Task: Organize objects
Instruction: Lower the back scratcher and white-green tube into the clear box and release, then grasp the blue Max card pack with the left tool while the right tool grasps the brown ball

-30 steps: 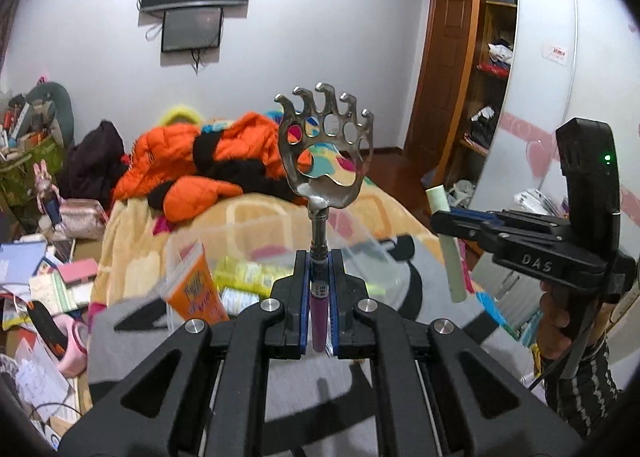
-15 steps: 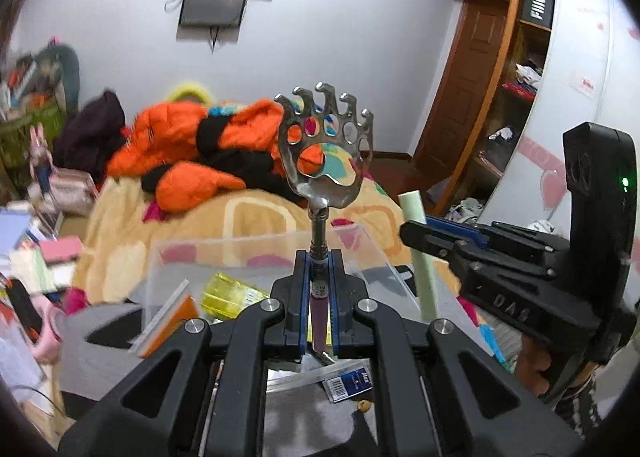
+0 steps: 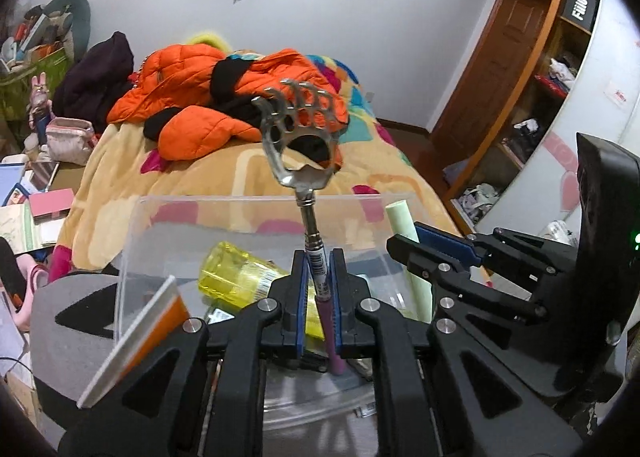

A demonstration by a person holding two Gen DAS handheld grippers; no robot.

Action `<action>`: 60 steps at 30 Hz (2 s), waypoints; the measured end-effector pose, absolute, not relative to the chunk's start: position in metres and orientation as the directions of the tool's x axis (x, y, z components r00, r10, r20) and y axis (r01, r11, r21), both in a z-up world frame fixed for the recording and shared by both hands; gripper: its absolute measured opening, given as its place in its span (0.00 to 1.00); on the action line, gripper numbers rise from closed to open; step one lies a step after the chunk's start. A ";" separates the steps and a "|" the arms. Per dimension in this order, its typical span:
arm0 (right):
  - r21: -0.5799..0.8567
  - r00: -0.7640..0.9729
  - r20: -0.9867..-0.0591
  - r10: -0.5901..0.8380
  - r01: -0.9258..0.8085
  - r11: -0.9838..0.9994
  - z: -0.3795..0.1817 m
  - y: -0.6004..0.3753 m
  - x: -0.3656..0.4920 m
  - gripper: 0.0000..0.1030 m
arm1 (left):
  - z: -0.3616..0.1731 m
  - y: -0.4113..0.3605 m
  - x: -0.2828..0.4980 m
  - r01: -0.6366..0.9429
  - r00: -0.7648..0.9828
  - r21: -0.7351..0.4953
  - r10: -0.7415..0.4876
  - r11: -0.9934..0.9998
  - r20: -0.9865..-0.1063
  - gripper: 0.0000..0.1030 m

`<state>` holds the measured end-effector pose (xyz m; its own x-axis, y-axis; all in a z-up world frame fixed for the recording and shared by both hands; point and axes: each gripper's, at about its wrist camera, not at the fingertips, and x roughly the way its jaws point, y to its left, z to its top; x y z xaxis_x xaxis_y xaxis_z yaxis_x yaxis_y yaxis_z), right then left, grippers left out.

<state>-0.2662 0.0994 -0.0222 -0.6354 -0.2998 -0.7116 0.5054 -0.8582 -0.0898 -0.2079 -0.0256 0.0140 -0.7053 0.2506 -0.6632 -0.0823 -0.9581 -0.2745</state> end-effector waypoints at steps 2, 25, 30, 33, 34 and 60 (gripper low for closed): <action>-0.097 -0.629 -0.719 -0.296 0.512 -0.853 -0.027 0.095 -0.269 0.14 | 0.011 -0.027 -0.209 -0.066 -0.703 -0.247 0.221 -0.967 -0.676 0.10; -0.023 -0.531 -0.764 -0.366 0.589 -0.808 -0.048 0.087 -0.258 0.21 | 0.018 -0.021 -0.179 -0.082 -0.729 -0.141 0.155 -0.987 -0.666 0.48; -0.009 -0.577 -0.729 -0.369 0.546 -0.838 -0.031 0.109 -0.241 0.41 | 0.033 -0.020 -0.162 -0.099 -0.760 -0.131 0.160 -0.986 -0.630 0.51; -0.003 -0.612 -0.701 -0.366 0.515 -0.857 -0.023 0.128 -0.224 0.51 | 0.040 -0.017 -0.151 -0.111 -0.775 -0.120 0.162 -0.987 -0.611 0.54; 0.005 -0.619 -0.694 -0.368 0.506 -0.862 -0.021 0.135 -0.219 0.52 | 0.042 -0.016 -0.146 -0.117 -0.778 -0.115 0.163 -0.987 -0.607 0.55; 0.035 -0.478 -0.800 -0.362 0.566 -0.824 -0.105 0.130 -0.159 0.11 | -0.037 -0.005 -0.114 -0.141 -0.623 -0.075 0.147 -0.987 -0.768 0.67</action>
